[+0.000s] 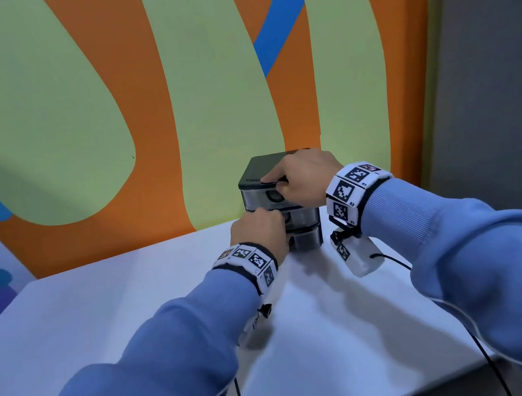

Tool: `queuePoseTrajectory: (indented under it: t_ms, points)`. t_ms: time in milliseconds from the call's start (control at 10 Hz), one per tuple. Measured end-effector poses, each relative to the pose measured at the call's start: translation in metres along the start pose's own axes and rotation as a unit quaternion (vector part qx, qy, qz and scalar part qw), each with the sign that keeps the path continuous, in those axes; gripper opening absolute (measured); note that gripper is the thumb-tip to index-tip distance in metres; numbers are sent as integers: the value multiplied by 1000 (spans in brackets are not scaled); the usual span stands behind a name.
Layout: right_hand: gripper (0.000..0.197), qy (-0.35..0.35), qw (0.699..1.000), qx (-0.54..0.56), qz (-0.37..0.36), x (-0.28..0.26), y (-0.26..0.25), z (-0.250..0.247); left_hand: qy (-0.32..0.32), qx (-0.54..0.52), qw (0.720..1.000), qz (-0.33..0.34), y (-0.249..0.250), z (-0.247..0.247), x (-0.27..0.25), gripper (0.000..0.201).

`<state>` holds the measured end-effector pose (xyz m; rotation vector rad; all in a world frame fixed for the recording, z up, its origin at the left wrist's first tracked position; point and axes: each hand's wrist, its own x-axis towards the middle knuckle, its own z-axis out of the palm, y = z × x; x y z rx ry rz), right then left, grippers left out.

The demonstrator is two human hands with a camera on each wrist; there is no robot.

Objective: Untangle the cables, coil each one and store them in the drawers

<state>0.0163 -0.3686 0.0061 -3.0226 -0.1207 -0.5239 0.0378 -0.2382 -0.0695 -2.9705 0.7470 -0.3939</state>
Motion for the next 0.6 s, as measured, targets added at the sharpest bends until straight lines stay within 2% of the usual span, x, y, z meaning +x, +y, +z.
queuePoseTrajectory:
  t_ms: [100, 300, 400, 500, 600]
  points:
    - [48, 6, 1000, 3, -2, 1, 3, 1, -4, -45, 998, -50, 4, 12, 6, 14]
    - [54, -1, 1000, -1, -6, 1, 6, 5, -25, -43, 998, -43, 2, 13, 1, 23]
    - [57, -10, 1000, 2, 2, 1, 9, 9, -30, -51, 997, -48, -9, 0, -18, 20]
    - [49, -10, 999, 34, 9, 1, 11, 12, -17, -73, 996, -49, -27, -20, -47, 34]
    - [49, -1, 997, 74, -14, -1, 17, 11, 32, -137, 988, -59, -56, -39, -88, 38]
